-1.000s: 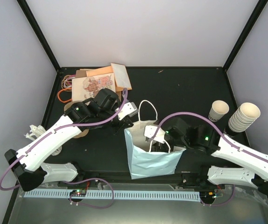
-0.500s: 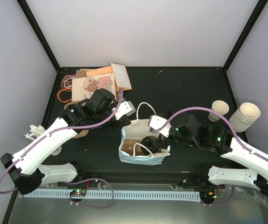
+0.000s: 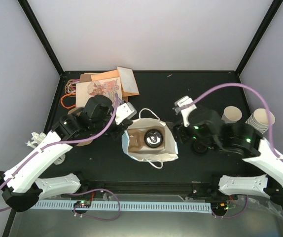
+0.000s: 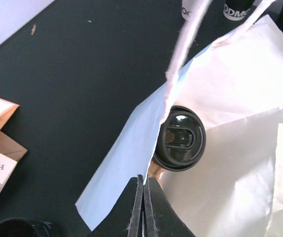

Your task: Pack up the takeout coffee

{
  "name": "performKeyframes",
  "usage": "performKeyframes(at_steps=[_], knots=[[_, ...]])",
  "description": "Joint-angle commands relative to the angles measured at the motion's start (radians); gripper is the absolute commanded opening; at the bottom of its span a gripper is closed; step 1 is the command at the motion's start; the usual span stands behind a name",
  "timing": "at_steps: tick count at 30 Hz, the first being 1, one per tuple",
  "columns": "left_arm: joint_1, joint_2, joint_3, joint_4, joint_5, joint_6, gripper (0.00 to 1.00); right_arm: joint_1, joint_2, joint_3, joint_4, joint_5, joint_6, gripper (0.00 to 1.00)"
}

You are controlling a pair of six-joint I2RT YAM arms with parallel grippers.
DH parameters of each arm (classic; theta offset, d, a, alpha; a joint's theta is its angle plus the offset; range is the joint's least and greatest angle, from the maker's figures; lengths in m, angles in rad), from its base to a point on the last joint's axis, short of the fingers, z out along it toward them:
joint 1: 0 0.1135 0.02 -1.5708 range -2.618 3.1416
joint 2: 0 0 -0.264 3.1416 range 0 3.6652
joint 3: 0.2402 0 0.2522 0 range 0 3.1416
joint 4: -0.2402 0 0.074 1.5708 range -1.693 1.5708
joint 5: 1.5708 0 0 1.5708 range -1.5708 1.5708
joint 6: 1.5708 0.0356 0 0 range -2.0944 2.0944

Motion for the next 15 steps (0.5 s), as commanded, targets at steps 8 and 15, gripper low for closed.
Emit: performKeyframes(at_steps=[8,15], knots=[[-0.049,-0.012,-0.009,0.087,-0.127,-0.014,0.01,0.006,0.183,-0.058,-0.167,0.029,0.314,0.61],[-0.063,-0.034,-0.031,0.112,-0.122,-0.014,0.02,0.026,0.145,-0.189,-0.181,0.141,0.407,0.59]])
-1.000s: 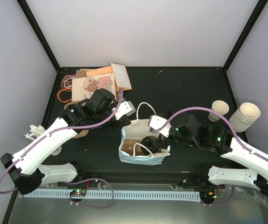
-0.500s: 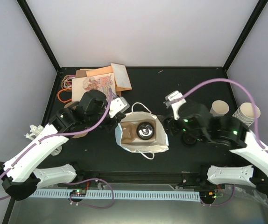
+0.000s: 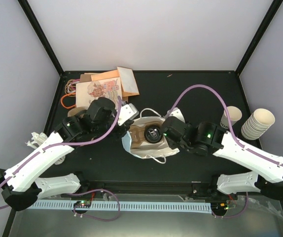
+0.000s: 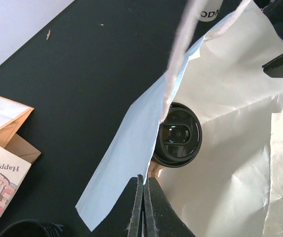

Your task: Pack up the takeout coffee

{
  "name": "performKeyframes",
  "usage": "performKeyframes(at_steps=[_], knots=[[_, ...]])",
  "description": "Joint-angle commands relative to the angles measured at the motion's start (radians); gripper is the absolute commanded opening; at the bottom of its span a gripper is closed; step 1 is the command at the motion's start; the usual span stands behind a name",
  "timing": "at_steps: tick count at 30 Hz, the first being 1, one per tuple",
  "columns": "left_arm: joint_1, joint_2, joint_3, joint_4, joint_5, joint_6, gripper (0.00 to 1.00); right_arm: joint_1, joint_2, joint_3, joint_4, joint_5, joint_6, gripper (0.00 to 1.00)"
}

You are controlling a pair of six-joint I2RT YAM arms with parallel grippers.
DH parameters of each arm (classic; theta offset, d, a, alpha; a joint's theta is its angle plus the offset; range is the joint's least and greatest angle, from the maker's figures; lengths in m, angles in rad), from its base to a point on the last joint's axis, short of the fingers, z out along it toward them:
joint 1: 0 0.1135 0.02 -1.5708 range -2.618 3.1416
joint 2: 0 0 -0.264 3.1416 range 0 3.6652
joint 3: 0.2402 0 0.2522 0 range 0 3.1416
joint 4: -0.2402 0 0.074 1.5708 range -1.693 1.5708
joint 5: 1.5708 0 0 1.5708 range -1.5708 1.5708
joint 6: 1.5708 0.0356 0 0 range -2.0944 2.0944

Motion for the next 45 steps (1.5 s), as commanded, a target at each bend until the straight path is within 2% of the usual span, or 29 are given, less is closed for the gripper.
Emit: performKeyframes(at_steps=[1,3,8,13,15,18,25,32,34,36,40,45], knots=[[-0.013,-0.032,-0.006,0.062,-0.004,-0.01,0.02,0.006,-0.051,-0.098,0.002,0.042,0.075,0.57],[-0.018,-0.044,-0.019,0.077,0.01,-0.01,0.02,0.007,-0.068,-0.133,0.018,0.026,0.085,0.52],[-0.025,-0.079,-0.046,0.106,0.034,-0.009,0.02,0.009,-0.108,-0.179,0.056,0.004,0.069,0.3],[-0.033,-0.113,-0.083,0.15,0.046,-0.001,0.02,0.034,-0.177,-0.246,0.141,-0.071,0.02,0.21],[-0.038,-0.118,-0.101,0.163,0.057,0.003,0.01,0.043,-0.206,-0.283,0.169,-0.101,0.015,0.1],[-0.053,-0.123,-0.121,0.166,0.088,0.008,0.02,0.083,-0.238,-0.333,0.179,-0.103,0.041,0.02],[-0.107,-0.169,-0.205,0.196,0.244,0.022,0.02,0.197,-0.282,-0.467,0.178,-0.05,0.169,0.01],[-0.157,-0.18,-0.222,0.166,0.294,0.021,0.02,0.296,-0.291,-0.49,0.143,0.004,0.26,0.02],[-0.162,-0.18,-0.221,0.165,0.255,0.011,0.02,0.296,-0.291,-0.483,0.138,0.025,0.264,0.03],[-0.163,-0.171,-0.206,0.162,0.157,-0.007,0.02,0.295,-0.29,-0.443,0.097,0.101,0.296,0.03],[-0.161,-0.135,-0.14,0.16,0.034,-0.079,0.02,0.252,-0.297,-0.334,0.109,0.133,0.226,0.02],[-0.115,-0.044,-0.041,0.13,0.026,-0.117,0.01,0.044,-0.248,-0.231,0.126,-0.003,0.037,0.01]])
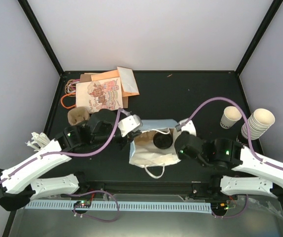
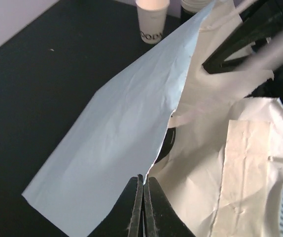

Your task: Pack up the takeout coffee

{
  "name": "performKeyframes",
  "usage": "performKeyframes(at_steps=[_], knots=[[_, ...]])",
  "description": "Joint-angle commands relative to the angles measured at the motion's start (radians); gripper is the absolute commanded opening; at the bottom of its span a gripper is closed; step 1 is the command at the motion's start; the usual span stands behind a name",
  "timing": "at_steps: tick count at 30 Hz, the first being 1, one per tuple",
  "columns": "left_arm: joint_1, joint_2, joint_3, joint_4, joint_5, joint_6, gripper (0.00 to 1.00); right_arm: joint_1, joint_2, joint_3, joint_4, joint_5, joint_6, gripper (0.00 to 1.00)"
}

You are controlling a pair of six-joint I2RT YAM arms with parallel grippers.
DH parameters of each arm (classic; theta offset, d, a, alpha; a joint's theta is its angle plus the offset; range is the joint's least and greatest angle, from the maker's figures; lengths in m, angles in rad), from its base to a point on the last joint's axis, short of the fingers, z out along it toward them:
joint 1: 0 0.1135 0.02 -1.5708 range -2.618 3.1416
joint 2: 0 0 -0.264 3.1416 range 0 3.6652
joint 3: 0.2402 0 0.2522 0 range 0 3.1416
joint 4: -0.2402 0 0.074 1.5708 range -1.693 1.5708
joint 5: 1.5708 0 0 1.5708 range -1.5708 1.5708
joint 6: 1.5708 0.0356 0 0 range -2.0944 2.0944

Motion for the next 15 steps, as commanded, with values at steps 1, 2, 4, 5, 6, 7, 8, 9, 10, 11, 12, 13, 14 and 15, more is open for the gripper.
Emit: performKeyframes(at_steps=[1,2,4,5,6,7,8,9,10,11,12,13,14,15], knots=[[0.044,0.094,0.138,-0.022,-0.02,-0.061,0.02,-0.145,0.046,0.101,0.009,-0.069,-0.174,0.01],[0.056,0.122,0.167,-0.039,-0.005,-0.071,0.02,-0.176,0.063,0.121,0.006,-0.097,-0.208,0.01],[0.084,0.163,0.212,-0.054,0.023,-0.09,0.02,-0.239,0.089,0.147,0.014,-0.143,-0.272,0.01],[0.1,0.177,0.227,-0.055,0.045,-0.1,0.02,-0.27,0.1,0.155,0.023,-0.173,-0.303,0.01],[0.118,0.192,0.241,-0.056,0.066,-0.112,0.02,-0.304,0.109,0.161,0.034,-0.205,-0.335,0.01],[0.139,0.203,0.253,-0.058,0.089,-0.126,0.02,-0.339,0.117,0.166,0.049,-0.239,-0.365,0.01],[0.162,0.214,0.263,-0.061,0.116,-0.141,0.02,-0.371,0.126,0.17,0.061,-0.267,-0.389,0.01],[0.186,0.225,0.272,-0.064,0.142,-0.158,0.02,-0.404,0.135,0.175,0.072,-0.299,-0.41,0.01],[0.206,0.235,0.277,-0.069,0.166,-0.173,0.02,-0.436,0.145,0.18,0.085,-0.336,-0.438,0.01],[0.226,0.243,0.279,-0.074,0.193,-0.187,0.02,-0.465,0.155,0.184,0.091,-0.372,-0.455,0.01],[0.239,0.251,0.281,-0.078,0.212,-0.195,0.02,-0.488,0.166,0.187,0.094,-0.4,-0.47,0.01],[0.248,0.254,0.28,-0.079,0.224,-0.203,0.02,-0.505,0.176,0.19,0.095,-0.418,-0.481,0.01],[0.255,0.256,0.278,-0.081,0.234,-0.21,0.02,-0.52,0.188,0.19,0.098,-0.434,-0.494,0.02],[0.259,0.256,0.275,-0.08,0.242,-0.216,0.02,-0.531,0.2,0.191,0.099,-0.445,-0.505,0.02]])
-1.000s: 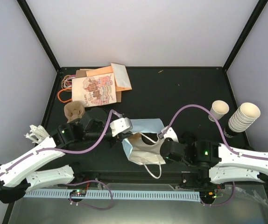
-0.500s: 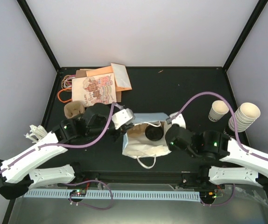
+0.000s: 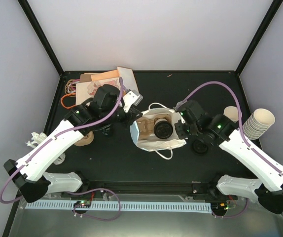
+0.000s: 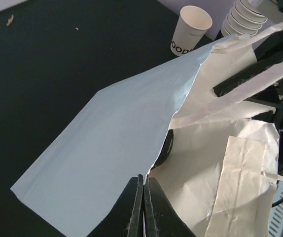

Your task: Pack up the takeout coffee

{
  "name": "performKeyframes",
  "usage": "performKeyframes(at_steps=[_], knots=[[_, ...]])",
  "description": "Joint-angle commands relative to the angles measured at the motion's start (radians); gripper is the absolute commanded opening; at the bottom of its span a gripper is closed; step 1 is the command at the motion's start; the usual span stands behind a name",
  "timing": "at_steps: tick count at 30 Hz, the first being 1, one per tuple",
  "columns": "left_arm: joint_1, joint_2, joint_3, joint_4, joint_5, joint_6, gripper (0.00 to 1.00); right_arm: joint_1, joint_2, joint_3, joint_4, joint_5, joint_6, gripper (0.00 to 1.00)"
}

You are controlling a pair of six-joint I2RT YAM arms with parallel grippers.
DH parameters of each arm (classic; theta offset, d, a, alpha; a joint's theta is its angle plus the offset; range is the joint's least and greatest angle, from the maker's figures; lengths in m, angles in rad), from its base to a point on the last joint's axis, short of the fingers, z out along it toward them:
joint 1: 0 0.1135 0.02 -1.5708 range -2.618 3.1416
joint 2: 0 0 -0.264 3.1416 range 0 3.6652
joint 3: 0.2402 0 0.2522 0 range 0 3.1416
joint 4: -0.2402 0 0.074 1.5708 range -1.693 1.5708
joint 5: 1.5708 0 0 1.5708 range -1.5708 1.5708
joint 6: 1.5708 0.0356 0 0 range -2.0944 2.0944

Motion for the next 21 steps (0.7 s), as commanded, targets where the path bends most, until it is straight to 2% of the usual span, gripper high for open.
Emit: performKeyframes(at_steps=[1,9,12,13,14,16,17,18,21], knots=[[0.027,0.008,0.032,-0.028,0.101,-0.07,0.02,-0.066,0.037,0.035,0.054,-0.13,-0.114,0.02],[0.033,0.01,0.012,-0.015,0.139,-0.118,0.04,-0.131,0.109,0.072,0.085,-0.159,-0.201,0.02],[0.045,0.01,0.011,-0.025,0.145,-0.139,0.08,-0.149,0.157,0.113,0.058,-0.184,-0.238,0.03],[0.053,0.008,0.01,-0.025,0.146,-0.148,0.13,-0.153,0.174,0.127,0.045,-0.188,-0.245,0.05],[0.063,0.006,0.008,-0.027,0.146,-0.154,0.23,-0.154,0.192,0.142,0.038,-0.192,-0.25,0.06],[0.082,0.002,0.005,-0.027,0.144,-0.157,0.5,-0.155,0.228,0.175,0.022,-0.199,-0.255,0.12],[0.089,-0.005,0.005,-0.026,0.136,-0.155,0.61,-0.155,0.247,0.193,0.014,-0.198,-0.257,0.17],[0.094,-0.011,0.003,-0.022,0.116,-0.154,0.69,-0.156,0.271,0.218,0.003,-0.187,-0.256,0.18],[0.112,-0.029,0.01,-0.013,0.078,-0.134,0.77,-0.155,0.307,0.258,-0.015,-0.152,-0.257,0.23]])
